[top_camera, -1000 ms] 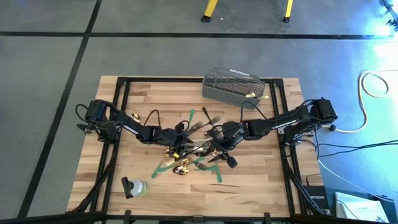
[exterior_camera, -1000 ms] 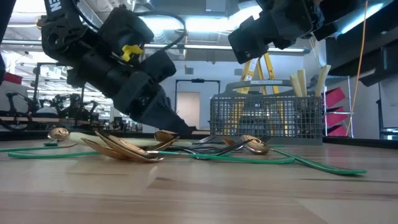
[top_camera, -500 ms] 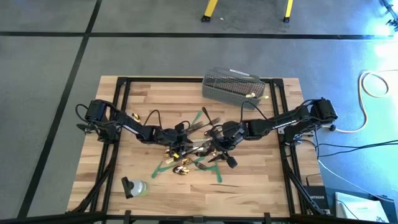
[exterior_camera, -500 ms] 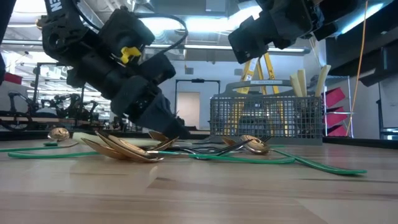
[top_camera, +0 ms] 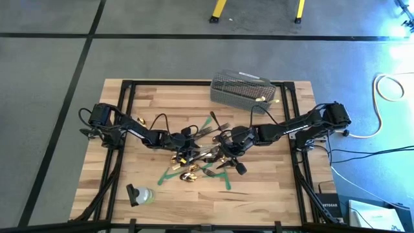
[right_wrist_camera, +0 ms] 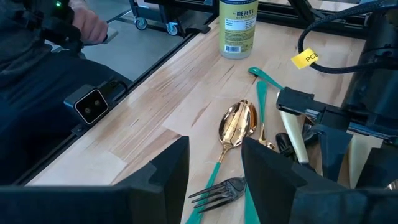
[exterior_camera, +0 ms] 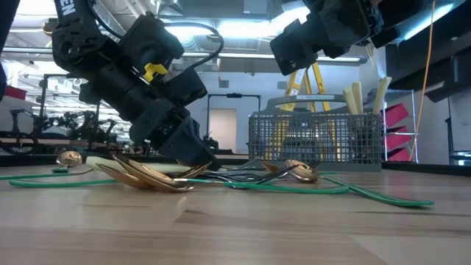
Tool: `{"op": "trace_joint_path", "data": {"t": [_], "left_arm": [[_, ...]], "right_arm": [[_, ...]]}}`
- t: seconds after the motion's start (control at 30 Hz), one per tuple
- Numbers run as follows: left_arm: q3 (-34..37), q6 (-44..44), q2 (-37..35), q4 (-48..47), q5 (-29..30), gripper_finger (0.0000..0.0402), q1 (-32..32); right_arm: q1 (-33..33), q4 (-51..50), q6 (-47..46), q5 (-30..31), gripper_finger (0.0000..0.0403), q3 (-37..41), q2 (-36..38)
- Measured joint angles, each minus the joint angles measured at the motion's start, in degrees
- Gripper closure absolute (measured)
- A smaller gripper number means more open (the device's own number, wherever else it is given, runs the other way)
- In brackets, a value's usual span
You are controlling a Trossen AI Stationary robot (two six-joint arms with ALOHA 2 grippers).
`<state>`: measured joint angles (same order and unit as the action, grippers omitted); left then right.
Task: Sort silverware
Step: Put the yellow knife into the gray organizer
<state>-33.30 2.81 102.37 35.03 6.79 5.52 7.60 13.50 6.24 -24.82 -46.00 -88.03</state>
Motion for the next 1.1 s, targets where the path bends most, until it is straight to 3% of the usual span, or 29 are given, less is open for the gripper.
{"op": "trace_joint_path", "data": {"t": [1.1], "left_arm": [[0.00, -4.79, 0.00, -0.14, 5.92, 0.0311, -0.34]], "right_arm": [[0.00, 0.04, 0.00, 0.63, 0.0272, 0.00, 0.00]]}}
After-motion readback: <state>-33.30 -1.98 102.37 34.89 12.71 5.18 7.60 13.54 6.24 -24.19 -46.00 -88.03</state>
